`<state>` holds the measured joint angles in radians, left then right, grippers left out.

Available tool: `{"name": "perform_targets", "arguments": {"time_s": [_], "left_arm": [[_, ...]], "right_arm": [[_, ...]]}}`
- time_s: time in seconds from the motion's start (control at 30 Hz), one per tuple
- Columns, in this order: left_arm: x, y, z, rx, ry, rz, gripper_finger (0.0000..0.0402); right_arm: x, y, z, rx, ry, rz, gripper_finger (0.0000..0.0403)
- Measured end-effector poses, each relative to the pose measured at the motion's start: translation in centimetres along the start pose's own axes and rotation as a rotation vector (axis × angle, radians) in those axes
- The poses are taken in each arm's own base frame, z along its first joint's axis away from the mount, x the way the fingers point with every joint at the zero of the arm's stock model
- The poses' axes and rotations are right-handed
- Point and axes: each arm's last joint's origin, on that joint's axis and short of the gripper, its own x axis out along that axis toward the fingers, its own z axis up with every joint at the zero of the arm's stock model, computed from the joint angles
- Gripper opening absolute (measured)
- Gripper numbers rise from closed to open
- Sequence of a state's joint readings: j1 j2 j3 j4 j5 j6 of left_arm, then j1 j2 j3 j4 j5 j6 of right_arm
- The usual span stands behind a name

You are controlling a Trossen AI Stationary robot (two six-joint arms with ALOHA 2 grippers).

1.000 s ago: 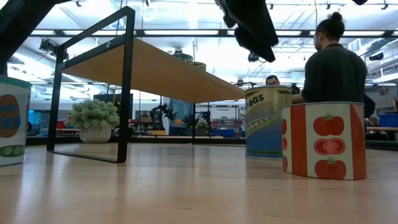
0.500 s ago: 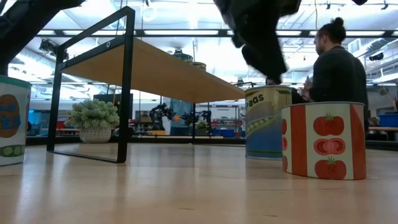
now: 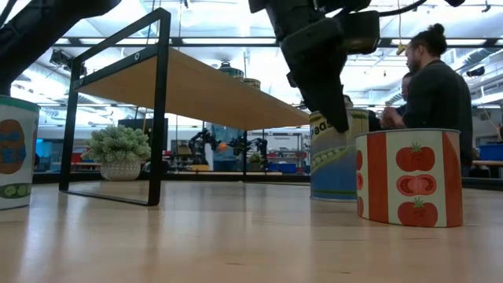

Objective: Pick and place cans onto a shelf
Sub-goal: Put the canned peas on the shelf

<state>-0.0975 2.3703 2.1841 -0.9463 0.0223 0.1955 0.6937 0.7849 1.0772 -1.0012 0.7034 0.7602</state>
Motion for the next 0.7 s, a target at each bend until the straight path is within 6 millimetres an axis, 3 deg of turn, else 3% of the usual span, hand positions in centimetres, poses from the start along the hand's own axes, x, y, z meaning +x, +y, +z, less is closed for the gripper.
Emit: {"name": "perform_targets", "arguments": {"time_s": [0.17,0.47,0.7], "left_arm": [[0.37,-0.02,0.05,0.007,-0.004,0.002,0.0391],[0.37,-0.12,0.04,0.011,-0.002,0.000,0.0317],[0.29,-0.07,0.08,-0.121,-0.001,0.013,0.0315]], "right_arm": [[0.01,-0.02,0.02,0.000,-0.008,-0.009,0.0068],[0.01,-0.02,0.02,0.000,-0.008,-0.009,0.0068],[0.01,-0.02,0.02,-0.001,-0.008,-0.009,0.0068]]}}
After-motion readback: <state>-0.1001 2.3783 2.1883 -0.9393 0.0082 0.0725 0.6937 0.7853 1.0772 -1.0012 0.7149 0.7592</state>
